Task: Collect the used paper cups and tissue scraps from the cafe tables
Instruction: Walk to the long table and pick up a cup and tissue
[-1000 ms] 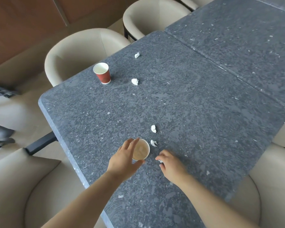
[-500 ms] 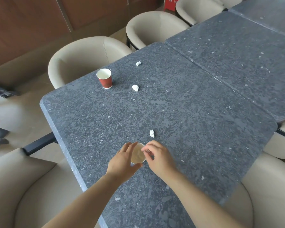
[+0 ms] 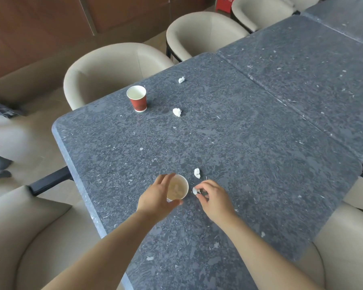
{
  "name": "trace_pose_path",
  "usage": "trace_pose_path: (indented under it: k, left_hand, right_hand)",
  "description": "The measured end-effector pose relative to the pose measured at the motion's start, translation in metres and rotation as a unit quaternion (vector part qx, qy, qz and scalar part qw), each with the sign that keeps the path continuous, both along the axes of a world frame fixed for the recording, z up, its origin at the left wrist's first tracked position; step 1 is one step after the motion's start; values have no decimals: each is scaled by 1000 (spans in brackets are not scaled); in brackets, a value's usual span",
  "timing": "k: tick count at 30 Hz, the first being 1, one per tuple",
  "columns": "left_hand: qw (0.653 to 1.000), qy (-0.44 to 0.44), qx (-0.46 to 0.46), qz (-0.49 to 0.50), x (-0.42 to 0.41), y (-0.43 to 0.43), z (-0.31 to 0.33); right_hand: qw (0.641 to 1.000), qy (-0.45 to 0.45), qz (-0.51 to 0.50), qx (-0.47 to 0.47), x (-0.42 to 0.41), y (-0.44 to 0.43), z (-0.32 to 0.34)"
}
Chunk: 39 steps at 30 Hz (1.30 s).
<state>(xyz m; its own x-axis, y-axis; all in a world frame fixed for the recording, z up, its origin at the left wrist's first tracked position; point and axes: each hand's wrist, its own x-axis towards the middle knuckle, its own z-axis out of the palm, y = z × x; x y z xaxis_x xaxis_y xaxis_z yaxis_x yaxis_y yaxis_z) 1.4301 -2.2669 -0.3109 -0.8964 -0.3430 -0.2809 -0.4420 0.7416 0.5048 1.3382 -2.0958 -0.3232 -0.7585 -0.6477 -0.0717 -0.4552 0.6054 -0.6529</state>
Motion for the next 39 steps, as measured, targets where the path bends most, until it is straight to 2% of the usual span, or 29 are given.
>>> trace_pose_path:
  k: [9, 14, 19, 24, 28, 32, 39]
  left_hand:
    - [998, 46, 33, 20, -17, -13, -7]
    - [997, 59, 39, 23, -27, -18, -9]
    - [996, 61, 49, 34, -31, -19, -10]
    - [997, 59, 50, 30, -31, -19, -8]
    - [997, 55, 51, 32, -30, -18, -7]
    - [996, 62, 49, 33, -27, -17, -6]
    - [997, 49, 52, 40, -14, -7, -4]
  right_hand:
    - [995, -28, 20, 91, -15, -18, -30]
    - [997, -47, 5, 65, -21, -18, -41]
    - [999, 13, -19, 39, -46, -26, -31]
    - [994, 30, 14, 100, -57, -36, -34]
    - [991, 15, 55, 119, -54, -36, -44]
    - [993, 21, 28, 111, -42, -25, -49]
    - [989, -38, 49, 131, -16, 3, -39]
